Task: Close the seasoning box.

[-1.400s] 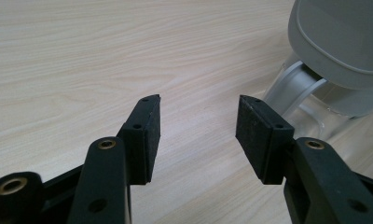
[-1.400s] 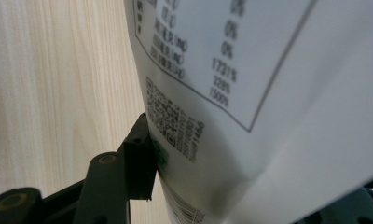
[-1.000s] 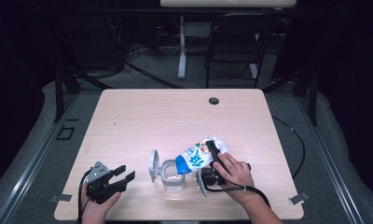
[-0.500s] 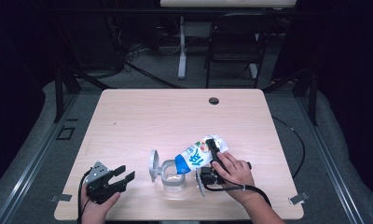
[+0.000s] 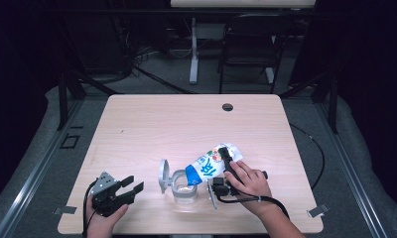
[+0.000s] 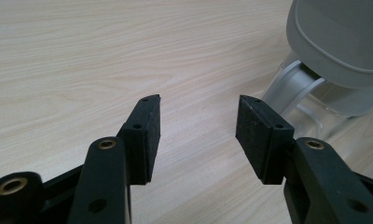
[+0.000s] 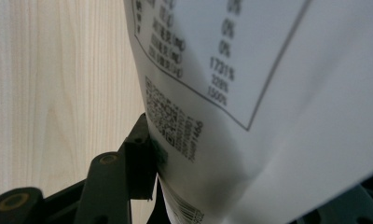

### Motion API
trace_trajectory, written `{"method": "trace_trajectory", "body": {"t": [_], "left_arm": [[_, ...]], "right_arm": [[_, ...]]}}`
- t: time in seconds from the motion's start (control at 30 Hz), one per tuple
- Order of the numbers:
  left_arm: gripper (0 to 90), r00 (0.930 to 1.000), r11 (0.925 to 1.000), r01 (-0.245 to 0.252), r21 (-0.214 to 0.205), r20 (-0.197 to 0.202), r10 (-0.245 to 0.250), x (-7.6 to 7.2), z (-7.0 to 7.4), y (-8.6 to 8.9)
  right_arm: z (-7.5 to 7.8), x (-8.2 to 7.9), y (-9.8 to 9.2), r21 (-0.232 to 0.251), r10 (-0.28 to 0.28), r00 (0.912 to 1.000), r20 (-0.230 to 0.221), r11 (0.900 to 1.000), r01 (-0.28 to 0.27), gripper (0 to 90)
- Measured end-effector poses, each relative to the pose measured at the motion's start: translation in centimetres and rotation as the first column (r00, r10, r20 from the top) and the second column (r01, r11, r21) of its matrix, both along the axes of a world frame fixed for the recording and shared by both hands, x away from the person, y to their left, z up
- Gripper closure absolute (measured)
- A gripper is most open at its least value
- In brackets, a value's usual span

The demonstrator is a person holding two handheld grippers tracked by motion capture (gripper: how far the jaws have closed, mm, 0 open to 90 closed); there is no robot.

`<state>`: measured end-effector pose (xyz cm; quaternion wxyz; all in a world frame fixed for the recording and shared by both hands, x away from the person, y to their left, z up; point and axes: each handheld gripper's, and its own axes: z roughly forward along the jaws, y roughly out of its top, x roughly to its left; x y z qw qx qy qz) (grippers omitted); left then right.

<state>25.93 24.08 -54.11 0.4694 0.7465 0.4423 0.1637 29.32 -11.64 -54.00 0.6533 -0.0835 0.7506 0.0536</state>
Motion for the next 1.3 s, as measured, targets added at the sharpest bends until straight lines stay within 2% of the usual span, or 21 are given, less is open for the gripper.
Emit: {"method": "trace_trajectory", "body": {"t": [0.1,0.27,0.5,0.53,0.93,1.3], "left_arm": [[50.5,1.0000,1.0000,-0.001,0.002,-0.009,0.001,-0.08,0.01,0.03],[50.5,1.0000,1.0000,-0.007,-0.004,-0.001,0.007,-0.11,-0.03,0.08],[50.5,1.0000,1.0000,-0.001,0.001,-0.008,0.001,-0.07,0.07,0.11],[50.5,1.0000,1.0000,0.002,0.005,-0.007,-0.002,-0.05,0.08,0.12],[50.5,1.0000,1.0000,-0.001,0.003,-0.007,0.001,-0.10,0.19,0.19],[50.4,1.0000,1.0000,-0.003,-0.001,-0.005,0.003,-0.12,0.09,0.09]], "right_arm": [[0.06,-0.01,0.03,-0.002,-0.001,1.0000,0.000,1.0000,0.001,47.2],[0.13,-0.05,0.05,-0.008,-0.007,0.9999,-0.009,0.9999,0.007,47.3],[0.21,-0.05,0.09,-0.019,-0.003,1.0000,0.003,0.9998,0.003,47.3],[0.34,-0.13,0.15,-0.036,-0.013,0.9999,0.009,0.9992,0.014,47.3],[0.31,-0.01,0.23,-0.037,-0.005,0.9998,0.021,0.9993,0.006,47.4],[0.34,0.03,0.29,-0.060,0.001,0.9991,0.041,0.9982,0.002,47.5]]}}
